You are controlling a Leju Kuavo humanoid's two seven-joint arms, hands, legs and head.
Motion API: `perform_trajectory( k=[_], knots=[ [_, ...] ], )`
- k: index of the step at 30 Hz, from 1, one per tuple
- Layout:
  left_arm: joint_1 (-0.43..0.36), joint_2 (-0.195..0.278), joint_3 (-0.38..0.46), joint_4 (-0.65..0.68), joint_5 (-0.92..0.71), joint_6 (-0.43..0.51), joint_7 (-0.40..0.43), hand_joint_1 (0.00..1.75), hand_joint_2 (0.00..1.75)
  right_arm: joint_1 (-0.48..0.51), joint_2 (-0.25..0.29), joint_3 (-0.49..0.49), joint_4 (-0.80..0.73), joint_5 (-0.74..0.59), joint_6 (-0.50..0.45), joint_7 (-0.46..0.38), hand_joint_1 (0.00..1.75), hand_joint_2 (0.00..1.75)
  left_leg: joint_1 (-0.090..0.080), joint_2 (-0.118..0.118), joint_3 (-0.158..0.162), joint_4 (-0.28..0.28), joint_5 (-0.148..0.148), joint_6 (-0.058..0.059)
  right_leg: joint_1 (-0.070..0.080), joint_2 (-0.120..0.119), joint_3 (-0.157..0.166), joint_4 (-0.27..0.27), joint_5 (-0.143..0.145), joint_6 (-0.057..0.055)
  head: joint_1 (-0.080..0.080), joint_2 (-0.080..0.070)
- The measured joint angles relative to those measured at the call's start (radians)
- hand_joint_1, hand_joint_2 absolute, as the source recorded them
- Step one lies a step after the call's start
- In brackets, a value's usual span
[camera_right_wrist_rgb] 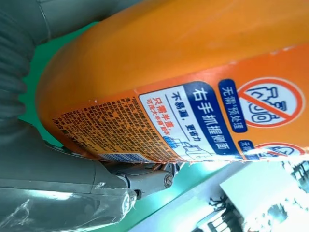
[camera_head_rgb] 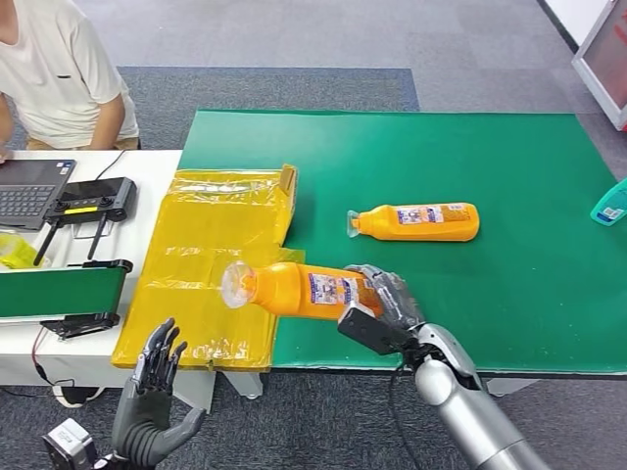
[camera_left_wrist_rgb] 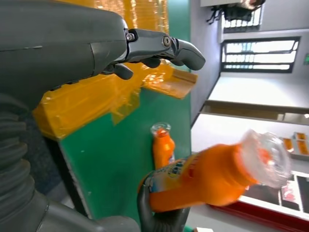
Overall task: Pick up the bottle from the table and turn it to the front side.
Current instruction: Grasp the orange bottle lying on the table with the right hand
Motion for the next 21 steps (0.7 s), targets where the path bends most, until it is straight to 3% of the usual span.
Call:
perform_trajectory(
  k=[2, 6, 11, 14, 17, 21],
  knots=[
    [-0.005, 0.006, -0.022, -0.007, 0.004, 0.017, 0.002, 0.0, 1.75, 0.009, 0.013, -0.01, -0.018, -0.009, -0.002, -0.006, 1.75, 1.75, 0.0, 0.0, 0.0, 0.0, 0.0, 0.0, 0.0, 0.0, 0.0, 0.0, 0.0, 0.0, 0.0, 0.0],
    [-0.029, 0.051, -0.142, -0.04, 0.033, 0.098, 0.008, 0.0, 1.75, 0.051, 0.076, -0.057, -0.109, -0.036, -0.008, -0.031, 1.75, 1.75, -0.001, 0.0, 0.0, 0.0, -0.001, 0.0, -0.002, 0.001, 0.0, 0.0, 0.001, 0.001, 0.0, 0.0],
    [-0.044, 0.072, -0.189, -0.044, 0.044, 0.119, 0.012, 0.0, 1.75, 0.072, 0.106, -0.073, -0.137, -0.026, -0.057, -0.08, 1.75, 1.75, -0.001, 0.0, 0.0, 0.0, -0.001, 0.0, -0.002, 0.001, -0.001, 0.0, 0.001, 0.001, 0.0, 0.0],
    [-0.075, 0.082, -0.248, -0.044, 0.011, 0.175, 0.031, 0.0, 1.75, 0.099, 0.141, -0.05, -0.159, 0.093, -0.151, -0.12, 1.75, 1.75, -0.001, 0.0, 0.0, 0.0, -0.001, 0.0, -0.001, 0.001, -0.001, 0.0, 0.001, 0.0, 0.0, 0.0],
    [-0.11, 0.1, -0.336, -0.049, -0.027, 0.248, 0.049, 0.0, 1.75, 0.138, 0.161, 0.034, -0.16, 0.29, -0.277, -0.127, 1.75, 1.75, 0.0, 0.0, 0.0, 0.0, -0.001, -0.001, 0.0, 0.001, -0.001, 0.0, 0.0, 0.0, 0.0, 0.0],
    [-0.147, 0.124, -0.441, -0.054, -0.044, 0.355, 0.087, 0.0, 1.75, 0.17, 0.175, 0.168, -0.1, 0.505, -0.505, -0.05, 1.75, 1.75, 0.0, 0.0, -0.001, 0.0, -0.002, -0.001, 0.0, 0.001, -0.001, 0.0, -0.001, -0.001, 0.0, 0.0]
  ],
)
